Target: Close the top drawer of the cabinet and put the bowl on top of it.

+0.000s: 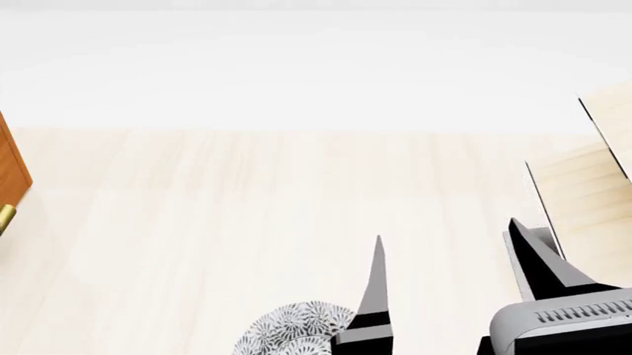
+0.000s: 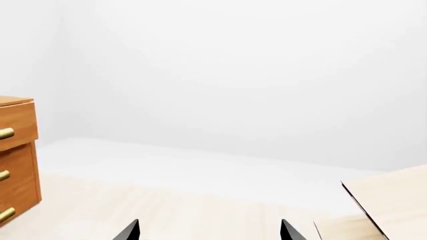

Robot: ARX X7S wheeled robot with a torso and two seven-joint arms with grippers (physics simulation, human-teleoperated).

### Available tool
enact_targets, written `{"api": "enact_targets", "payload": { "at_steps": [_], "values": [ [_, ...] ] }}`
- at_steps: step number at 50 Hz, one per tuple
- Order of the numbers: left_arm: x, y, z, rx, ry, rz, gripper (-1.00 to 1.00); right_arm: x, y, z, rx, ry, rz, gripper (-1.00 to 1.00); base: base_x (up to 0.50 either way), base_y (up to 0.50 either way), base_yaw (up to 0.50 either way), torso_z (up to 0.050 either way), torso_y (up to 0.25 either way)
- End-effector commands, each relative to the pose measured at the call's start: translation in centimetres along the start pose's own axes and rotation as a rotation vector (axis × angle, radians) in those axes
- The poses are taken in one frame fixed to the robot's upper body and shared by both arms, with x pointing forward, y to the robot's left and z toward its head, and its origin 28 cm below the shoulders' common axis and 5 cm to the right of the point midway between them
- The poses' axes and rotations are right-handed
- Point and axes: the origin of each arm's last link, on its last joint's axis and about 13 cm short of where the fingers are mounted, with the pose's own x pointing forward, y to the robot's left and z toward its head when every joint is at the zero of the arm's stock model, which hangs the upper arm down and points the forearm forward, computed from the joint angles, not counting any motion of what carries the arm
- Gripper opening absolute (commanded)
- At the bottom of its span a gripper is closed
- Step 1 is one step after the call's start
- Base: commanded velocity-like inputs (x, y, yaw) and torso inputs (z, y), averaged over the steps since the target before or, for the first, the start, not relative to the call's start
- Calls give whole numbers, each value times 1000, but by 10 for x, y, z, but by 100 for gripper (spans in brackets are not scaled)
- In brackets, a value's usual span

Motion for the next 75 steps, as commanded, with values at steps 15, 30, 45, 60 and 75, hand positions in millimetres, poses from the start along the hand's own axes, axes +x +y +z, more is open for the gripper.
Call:
{"api": "enact_targets", "payload": {
  "at_steps": [15,30,45,60,75],
  "values": [
    [8,4,-10,9,31,76,100,-1,-1,-4,4,6,0,100,0,0,0,0,0],
    [17,8,-12,10,31,148,100,-1,-1,-3,-4,8,1,100,0,0,0,0,0],
    [12,9,-3,-28,3,244,100,0,-1,-5,-3,11,0,100,0,0,0,0,0],
    [-1,7,1,-47,20,179,100,-2,-2,-4,0,7,0,100,0,0,0,0,0],
    [-20,-14,3,-51,12,-13,100,-6,2,-7,-1,17,5,100,0,0,0,0,0]
  ]
}}
